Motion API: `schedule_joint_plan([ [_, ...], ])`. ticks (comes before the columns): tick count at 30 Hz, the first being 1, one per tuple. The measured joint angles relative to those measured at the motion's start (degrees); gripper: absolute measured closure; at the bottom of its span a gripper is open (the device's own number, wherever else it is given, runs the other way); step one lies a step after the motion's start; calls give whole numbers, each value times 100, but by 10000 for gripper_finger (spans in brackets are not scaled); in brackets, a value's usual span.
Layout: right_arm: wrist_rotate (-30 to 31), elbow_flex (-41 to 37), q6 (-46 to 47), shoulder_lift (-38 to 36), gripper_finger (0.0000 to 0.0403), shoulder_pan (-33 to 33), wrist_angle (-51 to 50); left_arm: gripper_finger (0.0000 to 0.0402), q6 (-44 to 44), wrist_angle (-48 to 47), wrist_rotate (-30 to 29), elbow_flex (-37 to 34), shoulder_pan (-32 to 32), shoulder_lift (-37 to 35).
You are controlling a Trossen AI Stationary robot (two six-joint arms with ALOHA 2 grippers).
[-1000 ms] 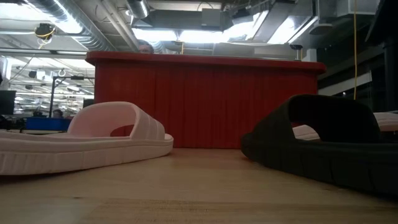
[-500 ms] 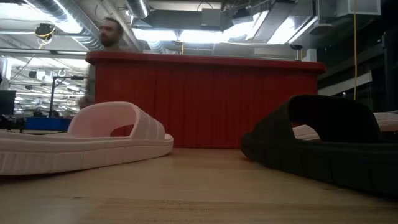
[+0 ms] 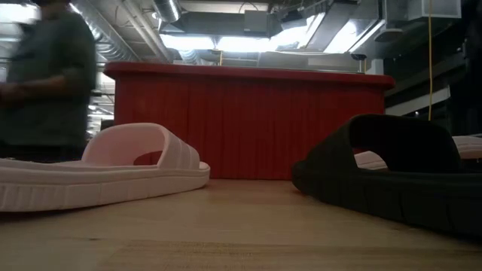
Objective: Pick and place slides into bin
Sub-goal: Put the black slipper into the red bin
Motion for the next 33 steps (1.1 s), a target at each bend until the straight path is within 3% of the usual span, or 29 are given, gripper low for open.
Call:
schedule_joint_plan([
  [5,-42,0,-701,0,336,-106,97,398,-7,4,-4,0,0,0],
  [14,-46,0,-766,0,266,-131,-322,399,-98,-2,-3,0,-6,0],
  [21,-368,-146,-1024,4,261,-146,-123,398,-104,-5,-2,0,-6,0],
  [28,-86,-314,-1066,4,265,-290,31,396,-103,-7,-2,0,-5,0],
  [33,-102,-638,-1331,3,270,-414,668,399,-105,-9,-2,0,-4,0],
])
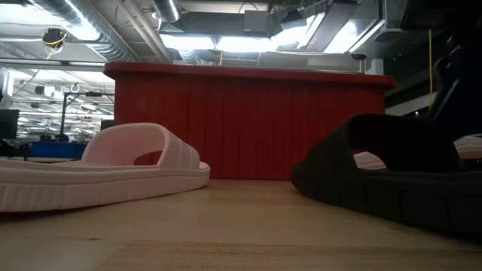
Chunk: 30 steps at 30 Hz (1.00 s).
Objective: Pick and place slides into bin
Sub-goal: Put the black slipper into the red bin
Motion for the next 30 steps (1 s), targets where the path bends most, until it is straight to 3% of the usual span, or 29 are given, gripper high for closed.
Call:
schedule_joint_plan([
  [10,-96,87,-35,-3,300,-49,-48,399,0,2,-4,0,-2,0],
  [17,-173,372,217,2,387,-157,-128,396,0,2,-4,0,0,0],
  [30,69,1596,307,8,391,-531,-1441,391,-214,4,0,0,-9,0],
])
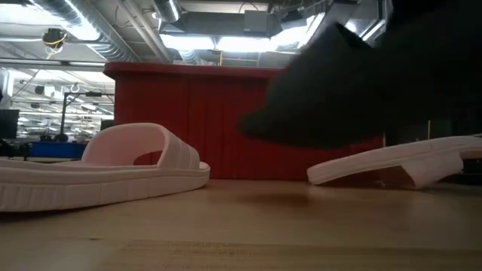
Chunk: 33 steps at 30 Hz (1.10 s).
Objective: Pick and place slides into bin
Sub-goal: Put the black slipper into the red bin
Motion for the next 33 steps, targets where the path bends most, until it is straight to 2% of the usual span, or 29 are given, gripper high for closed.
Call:
schedule_joint_plan([
  [6,634,591,283,0,391,-295,-812,372,7,518,5,0,-194,0],
  [10,1011,819,279,-2,391,-521,-953,346,303,962,7,0,-380,0],
  [13,1050,944,128,-2,391,-666,-965,323,546,1009,-52,58,-486,0],
  [17,1049,1170,-89,-2,391,-770,-957,295,402,1006,-448,208,-566,0],
  [24,1137,1797,-640,-2,391,-799,-948,275,342,737,-434,592,-752,37],
  [30,2010,2303,-1160,-7,391,-852,-997,274,819,563,-505,890,-828,215],
  [33,2422,2457,-1318,-9,391,-1003,-1012,274,906,405,-871,1020,-819,325],
])
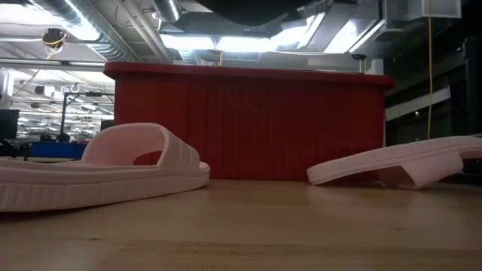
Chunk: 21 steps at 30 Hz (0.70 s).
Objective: Pick and place slides into bin
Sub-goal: Put the black slipper into the red bin
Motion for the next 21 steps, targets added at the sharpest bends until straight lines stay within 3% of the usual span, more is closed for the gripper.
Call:
schedule_joint_plan([
  [5,443,23,-56,0,391,-353,-2,274,18,-305,-329,170,2,230],
  [10,476,21,-170,0,391,-729,22,274,36,-302,-460,279,17,371],
  [16,487,23,-523,0,391,-1003,136,274,929,-235,-1541,454,144,601],
  [21,573,21,-901,0,391,-1133,360,274,1299,-287,-1638,538,361,885],
])
